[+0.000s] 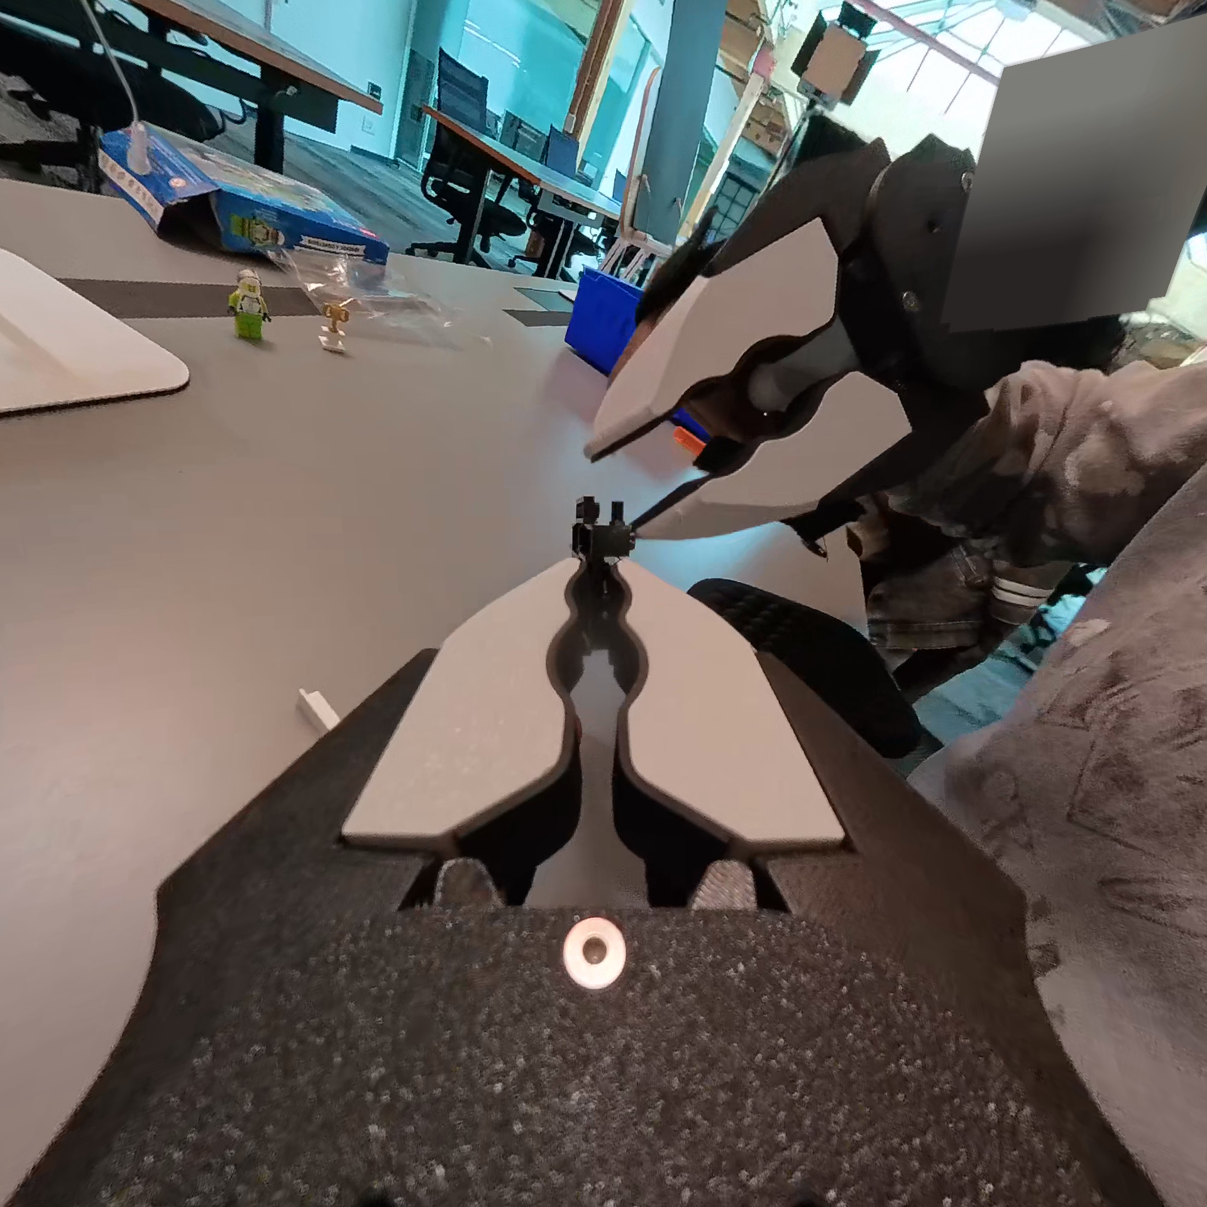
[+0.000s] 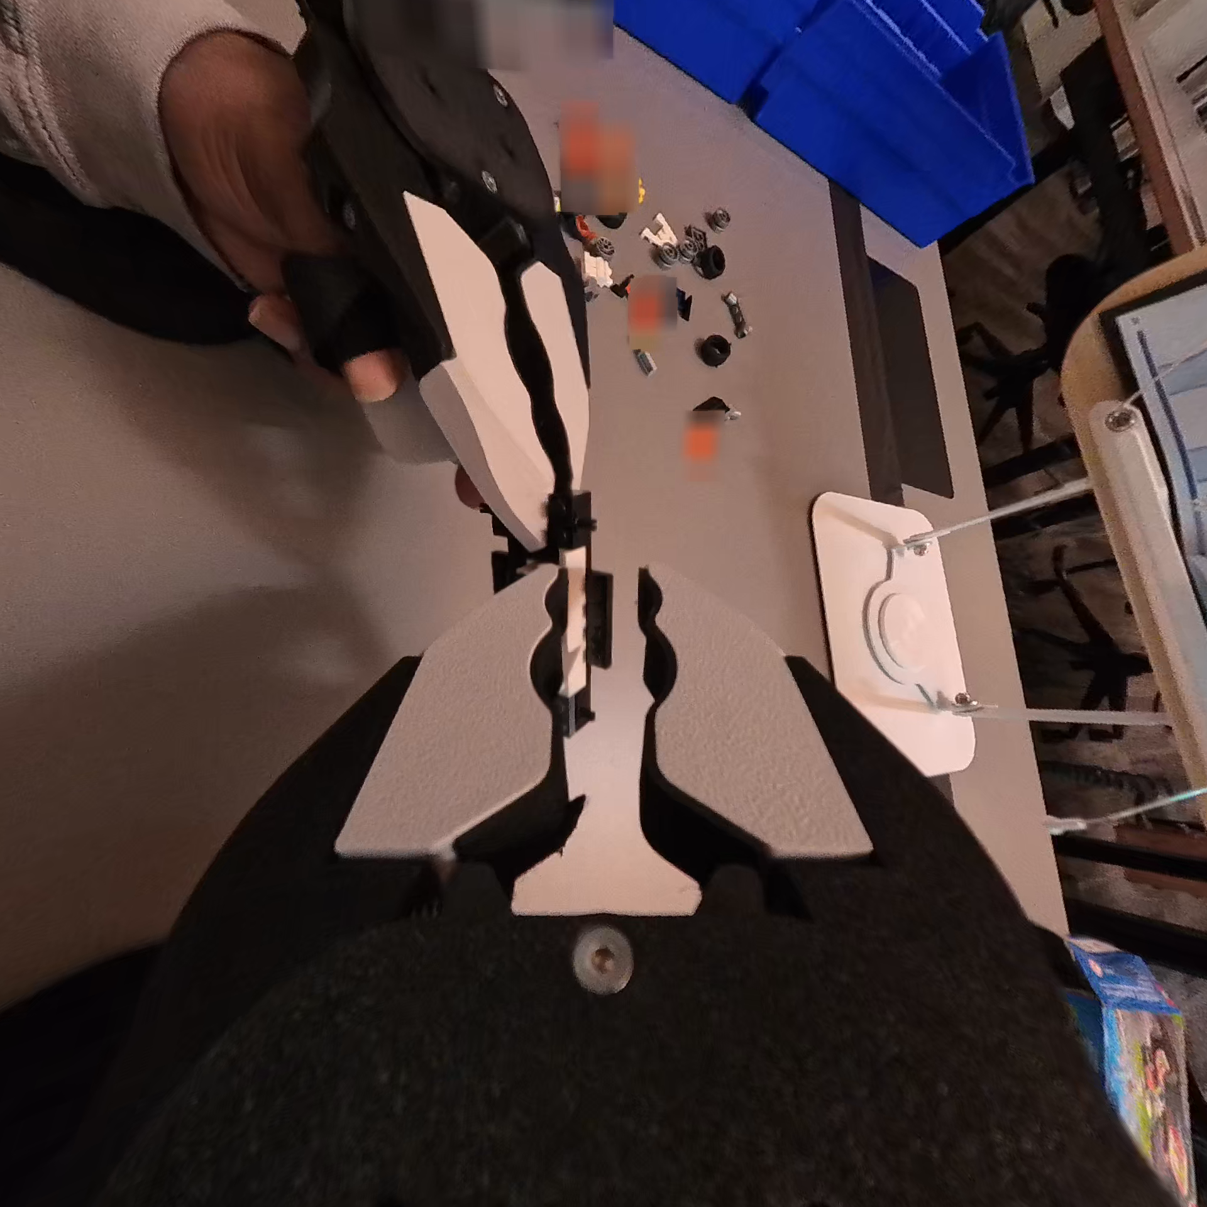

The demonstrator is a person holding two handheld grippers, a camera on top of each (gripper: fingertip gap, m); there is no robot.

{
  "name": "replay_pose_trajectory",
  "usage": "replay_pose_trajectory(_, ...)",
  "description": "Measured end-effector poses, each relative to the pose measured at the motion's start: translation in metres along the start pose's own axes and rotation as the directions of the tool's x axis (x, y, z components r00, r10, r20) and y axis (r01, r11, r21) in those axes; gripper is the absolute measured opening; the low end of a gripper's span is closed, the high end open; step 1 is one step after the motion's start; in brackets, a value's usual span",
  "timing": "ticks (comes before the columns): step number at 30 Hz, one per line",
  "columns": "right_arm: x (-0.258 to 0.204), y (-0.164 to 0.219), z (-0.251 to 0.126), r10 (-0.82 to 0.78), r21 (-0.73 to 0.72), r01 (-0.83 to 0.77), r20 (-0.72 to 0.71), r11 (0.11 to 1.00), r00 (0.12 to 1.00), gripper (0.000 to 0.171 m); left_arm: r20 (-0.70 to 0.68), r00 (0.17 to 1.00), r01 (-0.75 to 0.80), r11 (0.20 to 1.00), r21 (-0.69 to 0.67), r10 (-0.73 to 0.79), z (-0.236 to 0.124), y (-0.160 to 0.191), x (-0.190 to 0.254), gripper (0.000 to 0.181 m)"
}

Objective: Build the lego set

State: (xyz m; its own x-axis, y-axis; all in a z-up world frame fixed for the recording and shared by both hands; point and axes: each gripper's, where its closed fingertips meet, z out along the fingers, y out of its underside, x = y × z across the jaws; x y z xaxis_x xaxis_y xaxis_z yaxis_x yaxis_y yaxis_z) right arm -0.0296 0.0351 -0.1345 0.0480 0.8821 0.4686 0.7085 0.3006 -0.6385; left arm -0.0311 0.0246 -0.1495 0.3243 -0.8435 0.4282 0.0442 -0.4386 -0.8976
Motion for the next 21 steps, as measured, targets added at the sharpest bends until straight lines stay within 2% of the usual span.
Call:
replay_pose_trajectory(7,-0.009,-0.001,0.004,-0.057,-0.01,0.058,0.025,0.998,0.998,0.015,0.02,0.991,-0.13,0.991,-0.018,0.13,-0.001,0.0,0.007,0.005)
replay_pose_trajectory(10,-0.014,0.0,0.002,-0.094,-0.017,0.095,0.029,0.995,0.995,0.007,0.033,0.981,-0.188,0.982,-0.033,0.189,-0.001,0.001,0.01,0.005)
replay_pose_trajectory(21,-0.017,-0.001,-0.001,-0.131,-0.017,0.13,-0.046,0.991,0.99,0.005,0.044,0.963,-0.264,0.963,-0.057,0.267,0.0,0.003,0.014,0.005)
